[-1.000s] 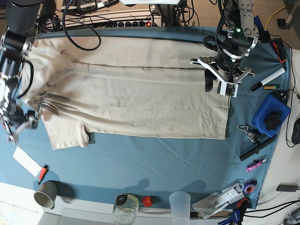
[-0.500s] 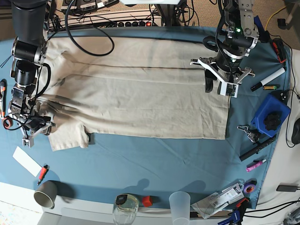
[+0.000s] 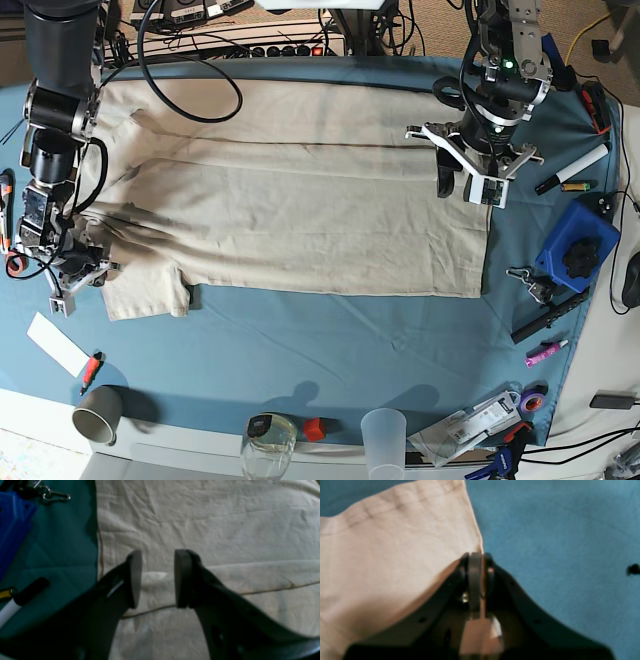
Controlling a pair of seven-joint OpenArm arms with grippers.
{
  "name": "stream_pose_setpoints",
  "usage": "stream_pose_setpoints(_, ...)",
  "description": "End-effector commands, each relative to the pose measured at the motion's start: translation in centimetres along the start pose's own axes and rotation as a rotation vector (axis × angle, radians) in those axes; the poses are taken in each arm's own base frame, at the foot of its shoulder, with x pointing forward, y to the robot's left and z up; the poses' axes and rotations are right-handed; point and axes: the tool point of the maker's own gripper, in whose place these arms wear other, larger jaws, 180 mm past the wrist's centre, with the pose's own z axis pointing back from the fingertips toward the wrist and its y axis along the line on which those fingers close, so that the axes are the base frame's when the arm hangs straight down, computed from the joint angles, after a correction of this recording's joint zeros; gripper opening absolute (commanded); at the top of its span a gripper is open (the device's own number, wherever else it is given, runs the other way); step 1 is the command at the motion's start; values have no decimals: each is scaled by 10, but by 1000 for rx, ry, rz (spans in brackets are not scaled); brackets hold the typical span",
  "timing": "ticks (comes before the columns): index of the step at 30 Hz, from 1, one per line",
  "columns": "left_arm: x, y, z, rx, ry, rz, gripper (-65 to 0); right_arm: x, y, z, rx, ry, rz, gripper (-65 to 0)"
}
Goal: Fold the T-shirt properly
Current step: 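Grasp the hem corner with the left gripper while right holds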
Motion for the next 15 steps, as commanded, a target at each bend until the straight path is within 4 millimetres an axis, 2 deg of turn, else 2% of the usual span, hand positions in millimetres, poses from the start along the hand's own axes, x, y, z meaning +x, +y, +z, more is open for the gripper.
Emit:
stream_pose_setpoints(1,12,-1,2,-4,-48,-1,-424,-18,-3,3,-3,105,22,-650)
stream_pose_setpoints(5,16,-1,2,-3,-69,-2,-437,-29,-1,5,18,170,-16,-650)
stream_pose_setpoints(8,23,0,1,-3,-86,-5,-506,-27,6,8,52,180,-57,-650)
stream_pose_setpoints(12,37,1,-3,-2,-122,-11,-640,-9,10,17,75,158,-52,-650)
stream_pose_setpoints(15,47,1,-5,-2,-144,-16,-650,12,10,27,81,114,-34,-650)
